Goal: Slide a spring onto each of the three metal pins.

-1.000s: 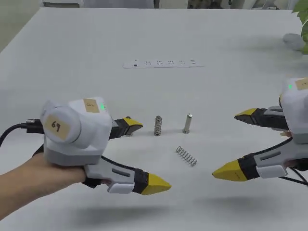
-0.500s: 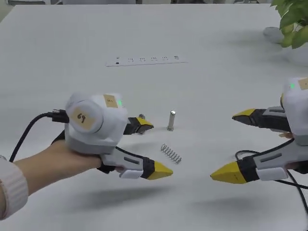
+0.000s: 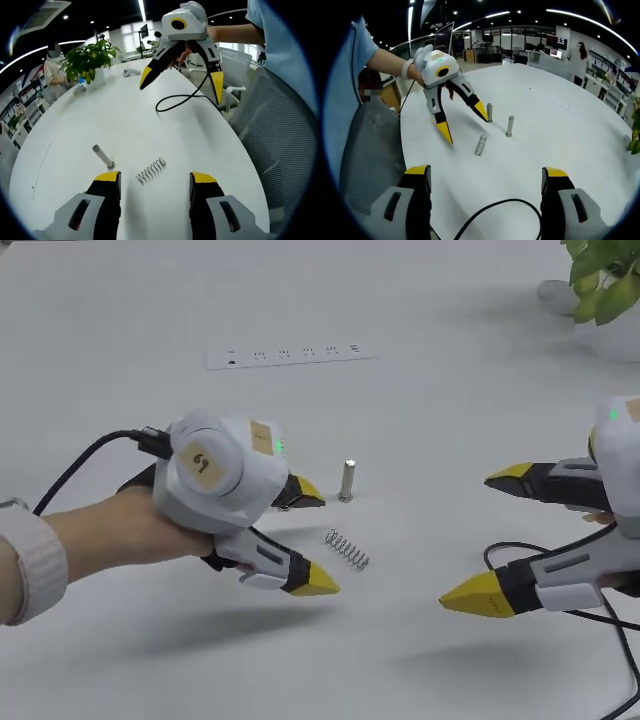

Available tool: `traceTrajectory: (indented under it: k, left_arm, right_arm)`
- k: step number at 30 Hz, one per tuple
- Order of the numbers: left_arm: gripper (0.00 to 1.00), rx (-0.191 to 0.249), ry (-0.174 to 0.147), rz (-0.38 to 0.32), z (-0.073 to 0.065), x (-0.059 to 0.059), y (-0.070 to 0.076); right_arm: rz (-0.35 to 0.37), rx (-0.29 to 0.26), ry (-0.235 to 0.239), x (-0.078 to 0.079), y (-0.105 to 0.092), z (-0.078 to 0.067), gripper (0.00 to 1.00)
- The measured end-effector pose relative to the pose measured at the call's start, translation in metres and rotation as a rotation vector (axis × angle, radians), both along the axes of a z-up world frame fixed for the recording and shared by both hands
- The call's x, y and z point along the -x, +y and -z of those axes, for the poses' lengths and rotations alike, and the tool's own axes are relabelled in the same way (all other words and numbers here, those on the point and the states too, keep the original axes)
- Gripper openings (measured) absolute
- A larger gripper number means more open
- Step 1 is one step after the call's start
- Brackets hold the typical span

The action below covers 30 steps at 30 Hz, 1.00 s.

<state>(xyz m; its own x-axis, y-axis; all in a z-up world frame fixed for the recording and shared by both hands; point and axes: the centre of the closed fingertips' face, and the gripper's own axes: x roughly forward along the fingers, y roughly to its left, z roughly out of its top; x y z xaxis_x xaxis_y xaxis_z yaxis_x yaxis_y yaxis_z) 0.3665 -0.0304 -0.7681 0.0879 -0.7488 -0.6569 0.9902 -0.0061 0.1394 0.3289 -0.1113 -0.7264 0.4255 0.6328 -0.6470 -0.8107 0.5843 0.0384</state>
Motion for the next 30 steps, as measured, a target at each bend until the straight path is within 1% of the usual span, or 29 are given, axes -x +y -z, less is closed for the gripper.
traceTrajectory:
  k: [1, 2, 3, 5, 7, 9, 11, 12, 13, 15, 18, 20, 21, 24, 25, 27, 30]
  left_arm:
    - [0.49, -0.012, -0.007, 0.013, 0.001, -0.001, -0.001]
    - [0.49, -0.010, -0.005, 0.020, 0.001, -0.002, -0.003]
    - [0.48, -0.024, -0.008, 0.023, 0.002, -0.003, -0.006]
    - [0.46, -0.051, -0.028, 0.055, 0.004, -0.004, -0.007]
    - [0.40, -0.069, -0.030, 0.074, 0.006, -0.004, -0.009]
    - [0.35, -0.098, -0.032, 0.092, 0.010, -0.004, -0.011]
    - [0.33, -0.127, -0.048, 0.100, 0.013, -0.007, -0.010]
    - [0.30, -0.144, -0.054, 0.099, 0.015, -0.009, -0.008]
    - [0.28, -0.145, -0.056, 0.106, 0.016, -0.010, -0.009]
    - [0.26, -0.155, -0.040, 0.107, 0.019, -0.011, -0.008]
    - [0.27, -0.160, -0.038, 0.114, 0.020, -0.012, -0.010]
    - [0.25, -0.159, -0.022, 0.113, 0.021, -0.012, -0.012]
    - [0.25, -0.158, -0.021, 0.115, 0.022, -0.012, -0.012]
    - [0.25, -0.163, -0.006, 0.128, 0.024, -0.009, -0.015]
    - [0.25, -0.163, -0.004, 0.129, 0.025, -0.009, -0.016]
    - [0.25, -0.171, 0.010, 0.132, 0.028, -0.007, -0.017]
    - [0.25, -0.177, 0.021, 0.134, 0.031, -0.005, -0.016]
  right_arm:
    - [0.002, -0.002, 0.001, 0.000, 0.000, 0.000, 0.90]
    - [0.003, -0.003, 0.001, 0.000, 0.000, 0.000, 0.90]
    - [0.004, -0.003, 0.001, 0.000, 0.000, 0.000, 0.90]
    - [0.008, -0.007, 0.004, 0.001, -0.001, 0.000, 0.90]
    - [0.014, -0.010, 0.004, 0.002, -0.002, 0.000, 0.89]
    - [0.021, -0.014, 0.007, 0.004, -0.004, 0.001, 0.89]
    - [0.025, -0.016, 0.011, 0.006, -0.005, 0.002, 0.89]
    - [0.027, -0.018, 0.012, 0.006, -0.006, 0.002, 0.89]
    - [0.030, -0.021, 0.013, 0.007, -0.006, 0.003, 0.89]
    - [0.035, -0.024, 0.016, 0.008, -0.007, 0.003, 0.89]
    - [0.043, -0.026, 0.018, 0.008, -0.008, 0.004, 0.89]
    - [0.049, -0.034, 0.021, 0.009, -0.008, 0.004, 0.89]
    - [0.049, -0.034, 0.021, 0.009, -0.008, 0.004, 0.89]
    - [0.055, -0.034, 0.026, 0.011, -0.010, 0.006, 0.89]
    - [0.056, -0.034, 0.026, 0.011, -0.010, 0.006, 0.89]
    - [0.059, -0.033, 0.030, 0.012, -0.011, 0.007, 0.89]
    - [0.064, -0.036, 0.031, 0.013, -0.012, 0.008, 0.88]
